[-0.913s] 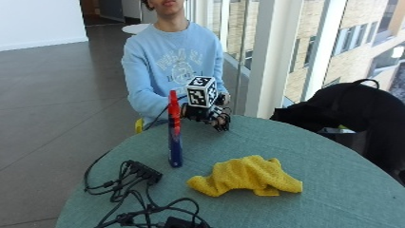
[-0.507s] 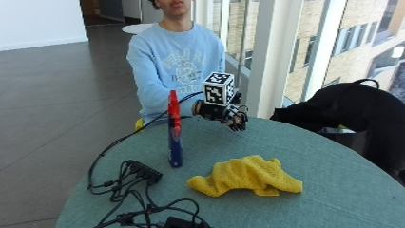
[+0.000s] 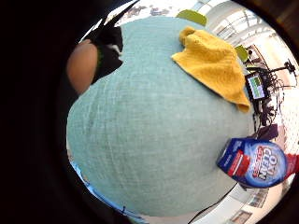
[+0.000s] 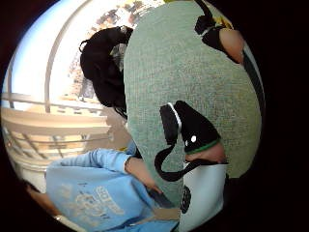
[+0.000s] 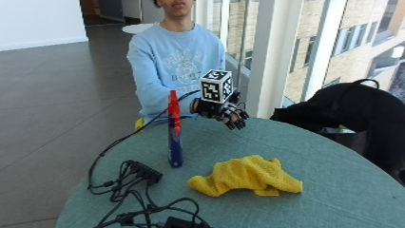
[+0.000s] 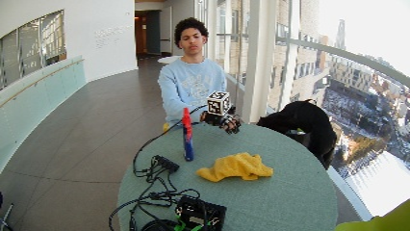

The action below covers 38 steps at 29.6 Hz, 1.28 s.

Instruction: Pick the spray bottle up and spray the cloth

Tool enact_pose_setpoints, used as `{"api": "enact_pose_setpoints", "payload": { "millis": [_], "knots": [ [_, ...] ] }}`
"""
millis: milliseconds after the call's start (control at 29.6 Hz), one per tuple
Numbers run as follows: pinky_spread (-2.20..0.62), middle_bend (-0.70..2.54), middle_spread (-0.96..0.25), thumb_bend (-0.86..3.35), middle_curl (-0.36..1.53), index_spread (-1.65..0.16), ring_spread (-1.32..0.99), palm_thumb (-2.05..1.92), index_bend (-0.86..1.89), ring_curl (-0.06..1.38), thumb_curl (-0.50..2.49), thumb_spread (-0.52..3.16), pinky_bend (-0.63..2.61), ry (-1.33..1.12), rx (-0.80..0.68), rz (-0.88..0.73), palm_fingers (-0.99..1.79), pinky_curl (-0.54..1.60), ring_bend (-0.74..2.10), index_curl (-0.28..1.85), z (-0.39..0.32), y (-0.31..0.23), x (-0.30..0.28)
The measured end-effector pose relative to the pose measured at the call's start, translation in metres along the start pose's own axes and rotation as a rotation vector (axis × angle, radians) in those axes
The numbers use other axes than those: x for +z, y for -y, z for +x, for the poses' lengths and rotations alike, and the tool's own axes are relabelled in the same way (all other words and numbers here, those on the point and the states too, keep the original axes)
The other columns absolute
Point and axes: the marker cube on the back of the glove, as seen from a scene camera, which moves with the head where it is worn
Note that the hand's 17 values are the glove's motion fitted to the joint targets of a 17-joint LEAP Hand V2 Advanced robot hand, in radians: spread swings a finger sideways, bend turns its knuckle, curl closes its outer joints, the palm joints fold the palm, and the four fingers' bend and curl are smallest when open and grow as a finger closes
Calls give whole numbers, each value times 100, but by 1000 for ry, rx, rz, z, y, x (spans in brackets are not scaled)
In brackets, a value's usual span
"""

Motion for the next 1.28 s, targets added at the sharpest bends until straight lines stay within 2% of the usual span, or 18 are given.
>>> {"api": "enact_pose_setpoints", "payload": {
  "millis": [237, 507, 879, 1082, 1285],
  "knots": [
    [16, 33, -9, 15, 33, -35, -4, 59, 11, 30, 27, 112, 21, -1, 1, 33, 76, 26, 29, 29, 4, -17, -13],
    [17, 27, -9, 11, 34, -38, -3, 61, 9, 32, 28, 114, 27, 27, 1, 85, 64, 30, 29, 26, 12, -64, -27],
    [18, 24, -8, 3, 35, -40, -2, 60, 14, 31, 29, 114, 30, 90, 153, 259, 59, 33, 25, 25, 64, -160, -44],
    [18, 20, -7, -2, 35, -40, -1, 59, 16, 30, 29, 112, 30, 267, 255, 362, 58, 33, 22, 27, 97, -199, -50],
    [19, 19, -7, -3, 35, -40, 0, 58, 16, 30, 29, 110, 30, 471, 340, 488, 59, 34, 21, 28, 122, -208, -52]
  ]
}}
